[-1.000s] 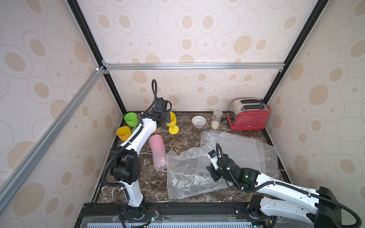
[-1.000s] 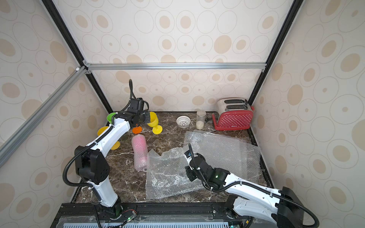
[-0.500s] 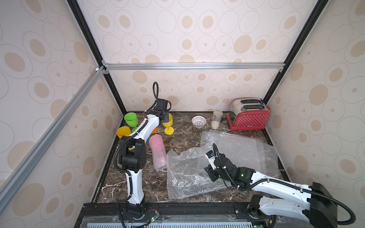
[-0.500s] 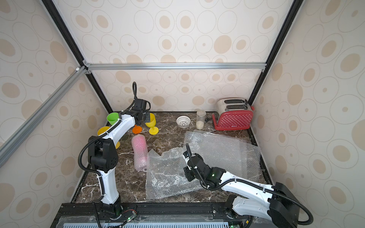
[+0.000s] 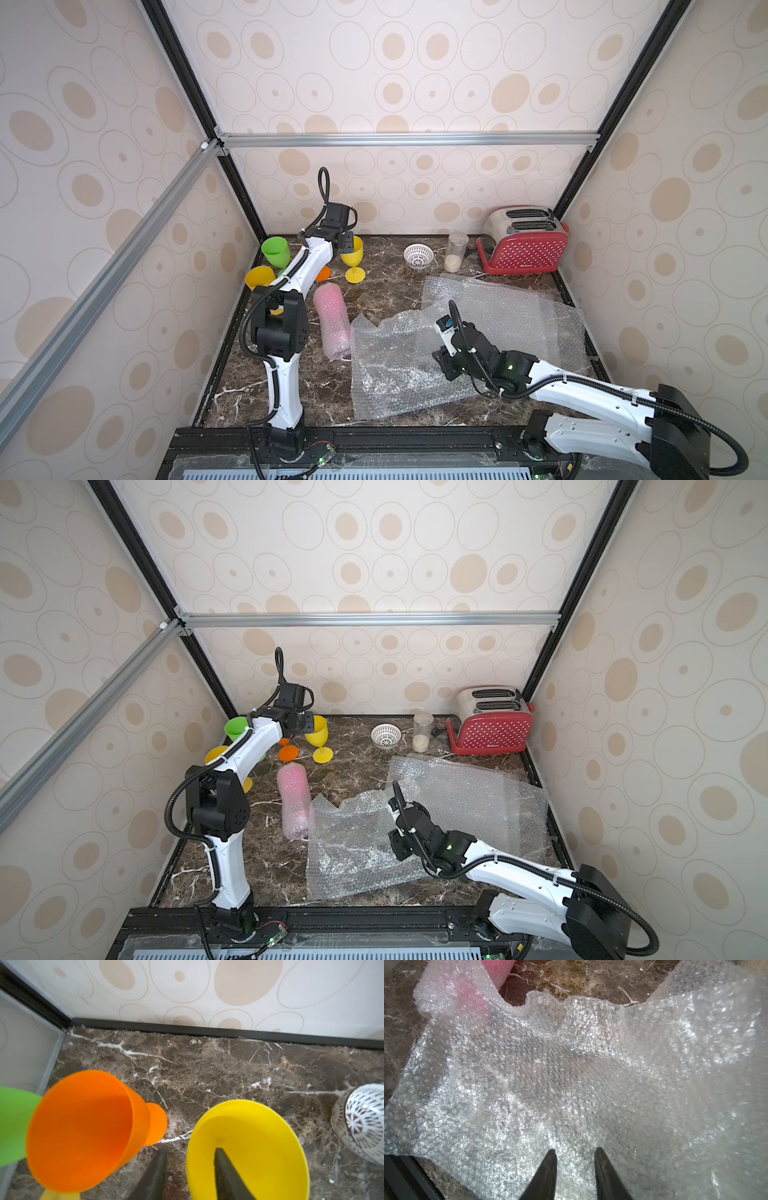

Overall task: Unpack wine glasses from bubble wrap
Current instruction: Place the wine glass at the center of the board, then pick up the bubble wrap from the center of the board.

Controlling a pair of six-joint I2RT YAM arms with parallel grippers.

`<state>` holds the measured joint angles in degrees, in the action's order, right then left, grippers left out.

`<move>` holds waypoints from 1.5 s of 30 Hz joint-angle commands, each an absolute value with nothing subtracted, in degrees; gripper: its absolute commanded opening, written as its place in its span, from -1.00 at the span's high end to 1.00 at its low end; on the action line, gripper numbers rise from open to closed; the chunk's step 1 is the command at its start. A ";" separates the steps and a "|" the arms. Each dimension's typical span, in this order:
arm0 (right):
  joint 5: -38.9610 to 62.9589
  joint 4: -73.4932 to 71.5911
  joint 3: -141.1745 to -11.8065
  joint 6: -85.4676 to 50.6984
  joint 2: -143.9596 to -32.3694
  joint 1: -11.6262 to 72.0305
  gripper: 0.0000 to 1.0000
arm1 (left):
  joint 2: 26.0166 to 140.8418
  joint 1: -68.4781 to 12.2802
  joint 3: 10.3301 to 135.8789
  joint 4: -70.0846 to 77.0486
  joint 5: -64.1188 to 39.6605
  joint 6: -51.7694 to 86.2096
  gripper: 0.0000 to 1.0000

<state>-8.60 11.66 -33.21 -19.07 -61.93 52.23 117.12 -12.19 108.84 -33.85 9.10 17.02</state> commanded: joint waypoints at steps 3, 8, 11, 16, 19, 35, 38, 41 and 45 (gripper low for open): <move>-8.05 14.60 -35.10 -21.66 -61.06 50.73 0.33 | 115.17 -11.69 113.38 -37.66 5.92 15.25 -0.19; -7.91 16.56 -36.07 -22.47 -61.25 49.71 0.34 | 109.37 -11.86 111.84 -37.75 3.69 14.26 -0.40; -7.75 18.17 -36.87 -23.57 -61.13 48.65 0.34 | 103.97 -12.13 108.17 -36.88 2.24 13.91 -0.45; -5.33 23.51 -39.56 -24.56 -61.29 45.36 0.34 | 94.11 -13.30 97.19 -35.04 -0.15 15.45 -0.45; -4.44 26.93 -40.74 -25.19 -60.61 43.42 0.35 | 88.27 -15.16 89.07 -34.07 0.17 16.85 -0.45; 0.94 37.42 -38.45 -32.32 -53.81 30.85 0.29 | 61.08 -31.42 51.35 -33.89 5.40 35.15 -0.41; 1.29 38.41 -37.62 -32.68 -53.53 29.80 0.21 | 58.38 -35.33 46.57 -34.64 7.59 39.23 -0.40; 1.16 39.55 -37.03 -33.19 -53.07 29.19 0.10 | 56.86 -39.33 44.00 -36.31 10.19 42.72 -0.39; 0.94 39.79 -35.33 -34.62 -51.97 29.00 0.09 | 54.36 -43.25 40.15 -36.83 11.06 47.36 -0.37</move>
